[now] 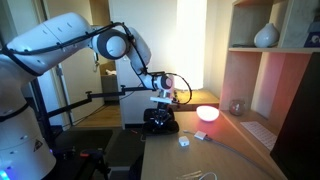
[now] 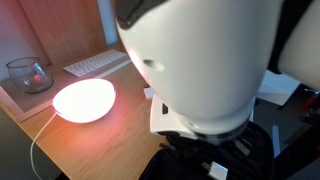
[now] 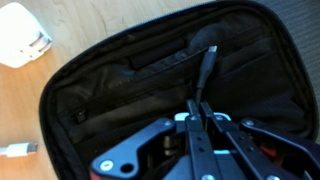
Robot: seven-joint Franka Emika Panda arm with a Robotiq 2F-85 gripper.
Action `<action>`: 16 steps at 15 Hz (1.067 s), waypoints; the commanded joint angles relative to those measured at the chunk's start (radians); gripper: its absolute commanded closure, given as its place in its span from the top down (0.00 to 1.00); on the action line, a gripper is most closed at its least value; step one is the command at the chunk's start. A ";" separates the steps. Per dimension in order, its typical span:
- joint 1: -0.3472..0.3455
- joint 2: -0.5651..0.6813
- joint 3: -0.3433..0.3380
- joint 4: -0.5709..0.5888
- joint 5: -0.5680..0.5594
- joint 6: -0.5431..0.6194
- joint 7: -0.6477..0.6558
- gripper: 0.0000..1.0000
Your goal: Remove the black cable from the case and put it on the table
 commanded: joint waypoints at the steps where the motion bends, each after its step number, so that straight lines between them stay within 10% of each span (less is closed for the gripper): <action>1: 0.017 0.014 -0.001 0.032 0.010 -0.041 0.006 0.31; 11: 0.005 -0.010 0.002 0.013 0.016 -0.025 0.009 0.98; 16: 0.014 -0.012 0.005 0.010 0.010 -0.028 0.005 1.00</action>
